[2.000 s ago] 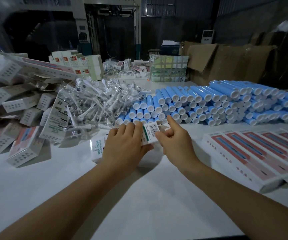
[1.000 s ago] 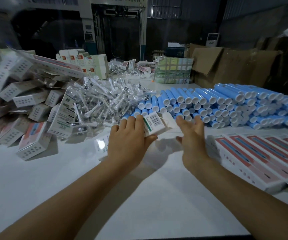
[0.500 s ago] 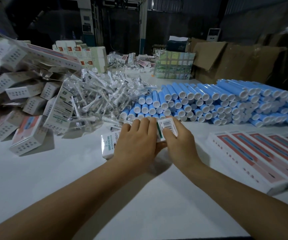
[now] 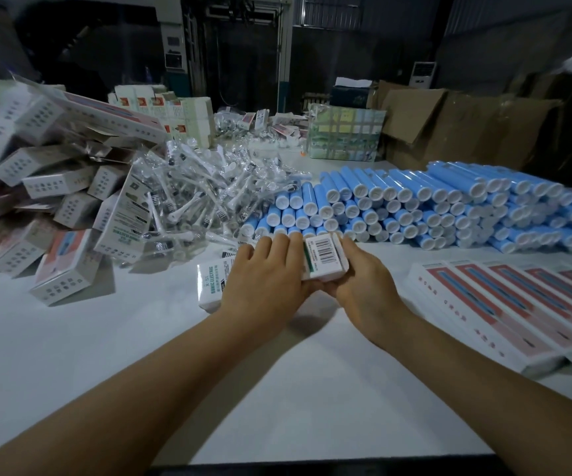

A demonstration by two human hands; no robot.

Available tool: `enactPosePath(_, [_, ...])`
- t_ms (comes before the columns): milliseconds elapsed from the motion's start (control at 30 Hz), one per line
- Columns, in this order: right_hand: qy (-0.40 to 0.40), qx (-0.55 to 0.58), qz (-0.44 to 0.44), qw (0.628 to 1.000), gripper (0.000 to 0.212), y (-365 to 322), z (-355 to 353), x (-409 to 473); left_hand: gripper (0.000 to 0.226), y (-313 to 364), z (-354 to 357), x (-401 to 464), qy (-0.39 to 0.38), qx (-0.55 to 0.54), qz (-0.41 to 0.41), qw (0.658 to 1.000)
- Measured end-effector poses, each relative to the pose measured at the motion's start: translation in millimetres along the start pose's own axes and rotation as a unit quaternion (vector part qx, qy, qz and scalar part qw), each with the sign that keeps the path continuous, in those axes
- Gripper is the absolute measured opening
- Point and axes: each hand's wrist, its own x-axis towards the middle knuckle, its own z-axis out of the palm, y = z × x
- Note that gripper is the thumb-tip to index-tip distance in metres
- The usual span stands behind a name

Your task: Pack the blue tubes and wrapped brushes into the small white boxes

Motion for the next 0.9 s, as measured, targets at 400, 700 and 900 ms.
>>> enactPosePath(400, [-0.013,0.012,-0.023,1.0,0.03,0.1,-3.3,-0.6,0.077,-2.9,-1.9,-4.9,0.024,-0.018,0.01,1.0])
enactPosePath(700, [0.015,-0.02,-0.026,0.999,0.039,-0.3,-1.8,-2.7,0.076,-0.6,-3.5,-5.8,0.045,0.02,0.033,0.998])
enactPosePath(900, [0.031,-0.037,-0.045,0.998,0.042,5.5,0.8,-0.5,0.075,1.0,-5.5,-4.7,0.027,-0.01,0.019,0.999])
